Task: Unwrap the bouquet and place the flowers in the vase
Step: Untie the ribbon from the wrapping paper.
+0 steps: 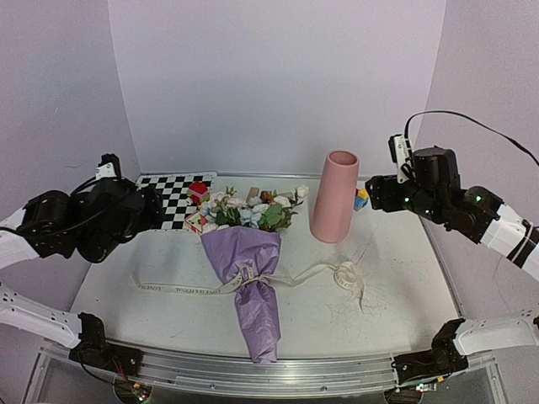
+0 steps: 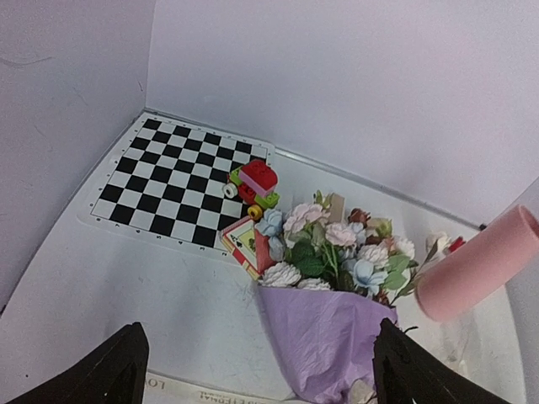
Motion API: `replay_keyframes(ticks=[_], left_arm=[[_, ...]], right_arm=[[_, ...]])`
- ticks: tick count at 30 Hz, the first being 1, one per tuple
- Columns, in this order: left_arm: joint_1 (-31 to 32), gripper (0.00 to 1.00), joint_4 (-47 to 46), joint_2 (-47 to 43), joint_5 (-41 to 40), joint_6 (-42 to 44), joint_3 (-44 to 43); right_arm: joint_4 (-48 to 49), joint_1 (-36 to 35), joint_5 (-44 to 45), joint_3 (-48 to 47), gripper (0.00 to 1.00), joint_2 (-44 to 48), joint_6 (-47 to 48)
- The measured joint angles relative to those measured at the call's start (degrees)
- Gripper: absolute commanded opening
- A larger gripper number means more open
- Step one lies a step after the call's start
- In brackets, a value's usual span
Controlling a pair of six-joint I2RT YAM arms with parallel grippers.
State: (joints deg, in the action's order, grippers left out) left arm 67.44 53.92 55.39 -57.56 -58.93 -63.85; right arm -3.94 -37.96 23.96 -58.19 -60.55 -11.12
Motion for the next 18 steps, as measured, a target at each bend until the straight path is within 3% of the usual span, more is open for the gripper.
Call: replay_keyframes(ticks=[6,10,18], left_arm=[[0.0,0.84,-2.1,10.1,4.3,2.0,-0.3],[0.0,0.78,-8.3,13.4,9.0,2.7,0.9],[0.0,0.58,-24.1,18.7,20.2,5.0,7.3]], right_arm=[[4.3,0.0,-21.0,0.9,0.72,-4.9,0.7],[8.4,-0.3,-33.0,3.3,0.67,-8.1,-0.4],[16.0,-5.5,-41.1,6.7,0.5,-15.5,-5.4]])
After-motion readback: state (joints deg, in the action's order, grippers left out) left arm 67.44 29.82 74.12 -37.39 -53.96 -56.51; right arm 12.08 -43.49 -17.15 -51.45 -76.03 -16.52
